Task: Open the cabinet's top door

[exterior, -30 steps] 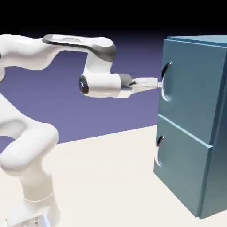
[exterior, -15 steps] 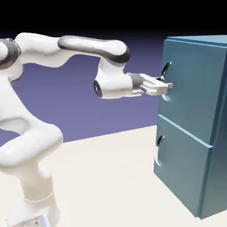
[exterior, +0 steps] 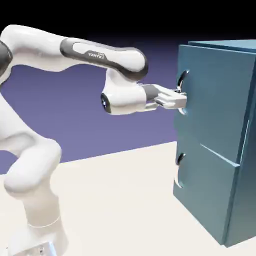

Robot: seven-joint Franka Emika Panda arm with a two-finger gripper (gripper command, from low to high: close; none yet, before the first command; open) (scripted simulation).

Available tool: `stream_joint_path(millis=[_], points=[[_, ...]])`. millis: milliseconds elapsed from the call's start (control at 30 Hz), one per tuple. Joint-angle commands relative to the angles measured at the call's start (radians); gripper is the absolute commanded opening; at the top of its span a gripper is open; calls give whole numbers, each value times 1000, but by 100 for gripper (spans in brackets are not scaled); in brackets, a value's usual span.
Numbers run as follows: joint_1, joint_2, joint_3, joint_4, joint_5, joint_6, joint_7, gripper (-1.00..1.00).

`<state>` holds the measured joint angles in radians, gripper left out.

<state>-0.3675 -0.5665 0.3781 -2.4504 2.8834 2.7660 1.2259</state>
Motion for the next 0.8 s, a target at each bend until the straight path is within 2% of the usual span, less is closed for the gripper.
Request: stream_joint_path(millis=[0,400,767], points=[[37,1,-35,-5,-3,1,-14,-100],[472,-27,-458,-40,-24,40,-218,-100],[749,-246,-745,-157,-487,97,16,-100]])
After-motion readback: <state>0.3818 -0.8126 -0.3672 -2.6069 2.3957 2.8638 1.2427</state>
